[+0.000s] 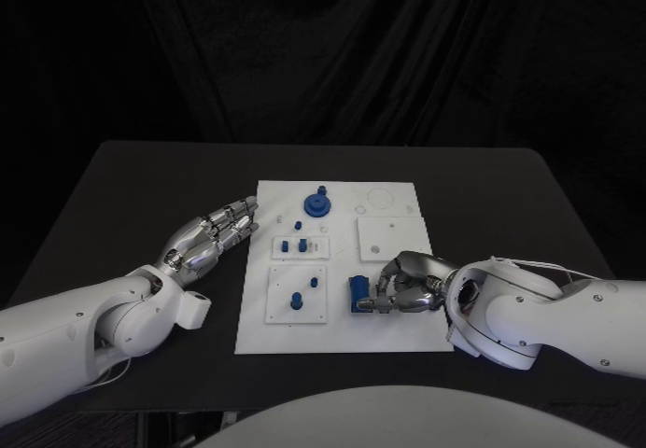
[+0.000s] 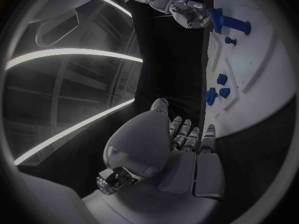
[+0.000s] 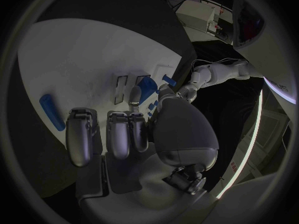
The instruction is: Assemble the parts on the task board
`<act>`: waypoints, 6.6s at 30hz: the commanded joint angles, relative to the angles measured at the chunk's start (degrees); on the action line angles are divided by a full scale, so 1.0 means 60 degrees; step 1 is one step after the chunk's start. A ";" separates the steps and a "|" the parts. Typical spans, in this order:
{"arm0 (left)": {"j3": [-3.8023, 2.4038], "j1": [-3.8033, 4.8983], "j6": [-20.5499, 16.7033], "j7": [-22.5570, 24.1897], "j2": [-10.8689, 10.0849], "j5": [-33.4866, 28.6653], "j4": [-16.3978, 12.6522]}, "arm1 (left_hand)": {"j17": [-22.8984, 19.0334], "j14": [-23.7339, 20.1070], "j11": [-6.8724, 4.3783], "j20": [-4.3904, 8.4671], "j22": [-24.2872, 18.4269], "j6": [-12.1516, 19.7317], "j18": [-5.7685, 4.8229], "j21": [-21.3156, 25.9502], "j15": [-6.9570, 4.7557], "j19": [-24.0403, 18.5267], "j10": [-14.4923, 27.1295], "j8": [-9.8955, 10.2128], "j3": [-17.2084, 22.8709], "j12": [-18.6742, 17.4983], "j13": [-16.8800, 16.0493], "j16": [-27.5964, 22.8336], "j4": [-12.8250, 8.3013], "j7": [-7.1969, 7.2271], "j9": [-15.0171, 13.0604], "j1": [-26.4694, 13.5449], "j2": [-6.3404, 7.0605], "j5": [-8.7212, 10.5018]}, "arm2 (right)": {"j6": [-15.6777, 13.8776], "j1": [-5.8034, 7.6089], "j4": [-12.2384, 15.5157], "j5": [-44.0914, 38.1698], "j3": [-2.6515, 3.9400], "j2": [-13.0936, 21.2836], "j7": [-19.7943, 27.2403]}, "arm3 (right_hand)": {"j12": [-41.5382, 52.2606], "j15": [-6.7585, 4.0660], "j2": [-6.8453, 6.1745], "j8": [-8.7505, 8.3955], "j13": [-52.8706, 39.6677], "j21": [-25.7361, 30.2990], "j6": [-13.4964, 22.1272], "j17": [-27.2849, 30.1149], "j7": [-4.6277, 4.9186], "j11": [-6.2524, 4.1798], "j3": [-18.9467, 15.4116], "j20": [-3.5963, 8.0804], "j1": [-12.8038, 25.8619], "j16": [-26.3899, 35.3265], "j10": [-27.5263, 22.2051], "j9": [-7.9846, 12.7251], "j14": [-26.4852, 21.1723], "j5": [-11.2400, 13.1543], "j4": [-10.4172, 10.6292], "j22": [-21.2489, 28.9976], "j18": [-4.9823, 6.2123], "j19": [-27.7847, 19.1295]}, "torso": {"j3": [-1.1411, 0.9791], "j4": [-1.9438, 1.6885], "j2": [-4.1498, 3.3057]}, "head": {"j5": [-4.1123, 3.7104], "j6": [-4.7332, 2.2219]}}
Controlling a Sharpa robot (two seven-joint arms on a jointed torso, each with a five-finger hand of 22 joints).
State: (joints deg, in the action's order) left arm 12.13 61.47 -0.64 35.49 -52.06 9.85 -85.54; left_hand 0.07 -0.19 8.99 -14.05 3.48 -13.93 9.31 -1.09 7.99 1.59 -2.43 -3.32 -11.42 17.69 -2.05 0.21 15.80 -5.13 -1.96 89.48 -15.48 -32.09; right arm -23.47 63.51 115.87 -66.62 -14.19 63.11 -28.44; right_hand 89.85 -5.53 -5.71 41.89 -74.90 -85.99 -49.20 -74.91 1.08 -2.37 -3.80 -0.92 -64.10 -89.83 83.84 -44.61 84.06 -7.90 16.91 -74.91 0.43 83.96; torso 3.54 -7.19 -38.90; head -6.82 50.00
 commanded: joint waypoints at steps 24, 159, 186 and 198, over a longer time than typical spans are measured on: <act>-0.0006 -0.0043 0.0265 0.0030 0.0020 -0.0036 -0.0005 | -0.0001 0.0055 0.0215 -0.0142 0.0034 -0.0033 0.0107 -0.0024 0.0187 0.0008 -0.0029 -0.0064 0.0129 0.0096 -0.0021 -0.0021 0.0024 -0.0034 -0.0017 0.0070 0.0002 -0.0030 | 0.0146 -0.0061 -0.0254 -0.0150 -0.0001 -0.0061 0.0156 | 0.0025 -0.0175 0.0740 0.0201 -0.2516 0.0039 0.0121 -0.2327 -0.0132 -0.0183 0.0102 0.0161 -0.1471 0.0051 0.1027 -0.0212 0.0951 -0.2500 -0.0199 -0.2248 0.0131 0.0645 | 0.0005 -0.0015 -0.0018 | 0.0030 -0.0001; -0.0006 -0.0116 0.0380 0.0004 0.0204 -0.0036 0.0127 | 0.0021 0.0106 0.0196 -0.0168 0.0071 -0.0195 0.0118 -0.0051 0.0193 0.0046 -0.0109 -0.0155 0.0401 0.0193 -0.0033 0.0010 -0.0177 -0.0254 -0.0035 0.0291 0.0041 -0.0203 | 0.2053 -0.0082 -0.0478 -0.3437 -0.0012 0.0701 -0.1799 | 0.0025 0.0169 0.0449 -0.3958 -0.2516 0.0106 -0.1219 -0.2115 0.0376 0.0246 0.0774 -0.0138 -0.2536 0.0132 0.1027 0.2808 0.0904 -0.6103 -0.0524 -0.2224 0.0146 0.0604 | -0.0005 0.0007 -0.0008 | -0.0203 -0.0001; -0.0006 -0.0145 0.0467 -0.0052 0.0155 -0.0036 0.0130 | 0.0025 0.0117 0.0312 -0.0198 0.0084 -0.0112 0.0103 -0.0061 0.0253 0.0062 -0.0156 -0.0133 0.0494 0.0259 -0.0040 0.0017 -0.0207 -0.0195 -0.0022 0.0306 0.0039 -0.0208 | -0.1087 -0.0073 -0.0110 0.2305 0.0001 0.0722 0.0277 | 0.0025 0.0111 0.0380 -0.3666 -0.2516 -0.0030 -0.1517 -0.2168 0.0262 0.0153 0.0998 -0.0112 -0.2290 0.0107 0.1027 0.2571 0.0920 -0.6944 -0.0486 -0.2275 0.0111 0.0683 | 0.0000 0.0002 0.0007 | 0.0010 -0.0001; -0.0006 -0.0146 0.0507 -0.0098 0.0169 -0.0036 0.0129 | 0.0026 0.0118 0.0315 -0.0200 0.0086 -0.0118 0.0102 -0.0062 0.0256 0.0064 -0.0165 -0.0135 0.0498 0.0288 -0.0044 0.0017 -0.0207 -0.0198 -0.0023 0.0304 0.0039 -0.0207 | -0.1128 -0.0072 -0.0124 0.2697 0.0001 0.0604 0.0377 | 0.0025 0.0096 0.0393 -0.3637 -0.2516 -0.0004 -0.1478 -0.2120 0.0252 0.0142 0.1009 -0.0095 -0.2192 0.0125 0.1027 0.2525 0.0910 -0.6851 -0.0433 -0.2265 0.0119 0.0670 | 0.0003 -0.0016 -0.0031 | -0.0002 -0.0001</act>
State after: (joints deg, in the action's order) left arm 12.14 60.67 1.57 34.50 -51.13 9.85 -84.63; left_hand 0.19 0.43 10.66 -14.76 3.91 -14.85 9.30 -1.09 9.01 1.88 -3.30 -3.99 -8.89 19.03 -2.26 0.21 14.53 -6.46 -2.07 90.61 -15.26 -33.03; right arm -28.86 63.18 115.09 -52.32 -14.18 66.77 -27.35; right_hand 89.85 -4.79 -3.48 19.81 -74.91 -86.09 -57.98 -74.90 2.58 -1.20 2.10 -1.54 -77.77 -89.43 83.92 -29.41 83.94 -49.15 14.21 -74.92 0.44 84.15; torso 3.51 -7.22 -39.02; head -6.93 50.01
